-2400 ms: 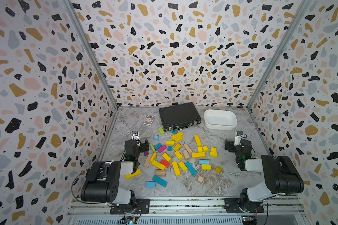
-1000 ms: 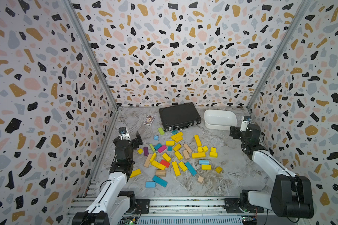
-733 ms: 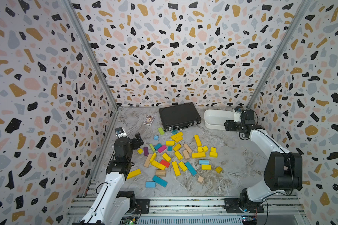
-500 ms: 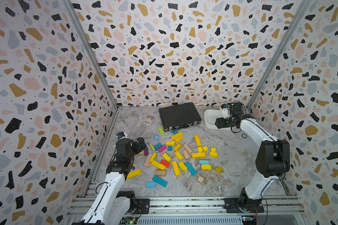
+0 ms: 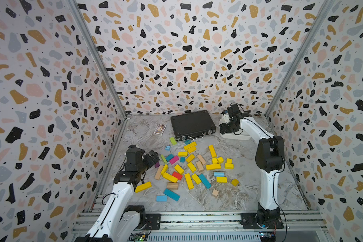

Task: Pick out the yellow building blocks
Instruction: Adjust the storage box at the center of the board.

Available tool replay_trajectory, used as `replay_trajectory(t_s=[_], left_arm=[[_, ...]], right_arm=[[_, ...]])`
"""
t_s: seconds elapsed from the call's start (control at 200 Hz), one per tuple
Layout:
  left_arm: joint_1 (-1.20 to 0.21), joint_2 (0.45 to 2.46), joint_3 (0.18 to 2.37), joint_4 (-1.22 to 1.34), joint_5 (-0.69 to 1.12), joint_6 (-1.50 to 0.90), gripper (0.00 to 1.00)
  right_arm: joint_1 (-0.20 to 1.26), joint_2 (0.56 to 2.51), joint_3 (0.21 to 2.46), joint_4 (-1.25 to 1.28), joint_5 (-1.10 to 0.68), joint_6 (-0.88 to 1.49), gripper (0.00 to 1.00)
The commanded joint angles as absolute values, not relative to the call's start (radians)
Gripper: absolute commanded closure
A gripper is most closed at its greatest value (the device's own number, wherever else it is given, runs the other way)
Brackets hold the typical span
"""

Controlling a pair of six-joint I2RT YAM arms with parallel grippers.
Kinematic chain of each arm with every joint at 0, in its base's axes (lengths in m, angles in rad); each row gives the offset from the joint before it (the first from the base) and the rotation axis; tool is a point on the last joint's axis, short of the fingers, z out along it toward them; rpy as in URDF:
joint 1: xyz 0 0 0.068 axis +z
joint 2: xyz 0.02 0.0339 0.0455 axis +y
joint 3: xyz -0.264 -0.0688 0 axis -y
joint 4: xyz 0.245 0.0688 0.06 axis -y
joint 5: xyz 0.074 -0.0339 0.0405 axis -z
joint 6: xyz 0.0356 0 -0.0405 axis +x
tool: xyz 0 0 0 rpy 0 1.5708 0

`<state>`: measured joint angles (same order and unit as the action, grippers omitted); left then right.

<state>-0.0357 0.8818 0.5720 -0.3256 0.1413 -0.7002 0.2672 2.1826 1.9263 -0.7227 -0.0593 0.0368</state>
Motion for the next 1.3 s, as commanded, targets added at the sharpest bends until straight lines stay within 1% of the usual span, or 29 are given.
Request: replay_trajectory(t_s=[0.0,0.135,0.305,0.516,0.656,0.771,0.961,1.056,1.196,1.296], left_arm=[[-0.040,0.885,0.617,-0.369,0.174,-0.696,0.00],[-0.040,0.885,0.617,-0.390,0.194,-0.695,0.00],[-0.039,0.887,0.623,-0.397,0.226,-0.695,0.00],[-0.043,0.896,0.635,-0.366,0.304,-0.715,0.00],[-0.085,0.916,0.640,-0.296,0.363,-0.757,0.00],[-0.147,0.976,0.678,-0.285,0.389,-0.754,0.00],[-0.280,1.071,0.718,-0.257,0.348,-0.757,0.00],[-0.316,1.120,0.749,-0.241,0.342,-0.742,0.00],[-0.356,1.202,0.777,-0.218,0.329,-0.759,0.00],[-0.377,1.283,0.831,-0.235,0.362,-0.781,0.00]], right_arm=[[0.281,2.196,1.972,-0.752,-0.028,0.080,0.34],[0.287,2.248,2.017,-0.739,-0.039,0.120,0.40],[0.301,2.298,2.072,-0.785,-0.083,0.131,0.49],[0.312,2.261,2.034,-0.849,-0.167,0.168,0.55],[0.325,2.171,1.901,-0.841,-0.210,0.207,0.57],[0.345,2.090,1.782,-0.802,-0.227,0.243,0.58],[0.385,1.989,1.650,-0.768,-0.225,0.299,0.58],[0.400,1.949,1.585,-0.725,-0.236,0.332,0.58],[0.403,1.919,1.549,-0.706,-0.269,0.313,0.55],[0.404,1.880,1.574,-0.741,-0.195,0.221,0.52]])
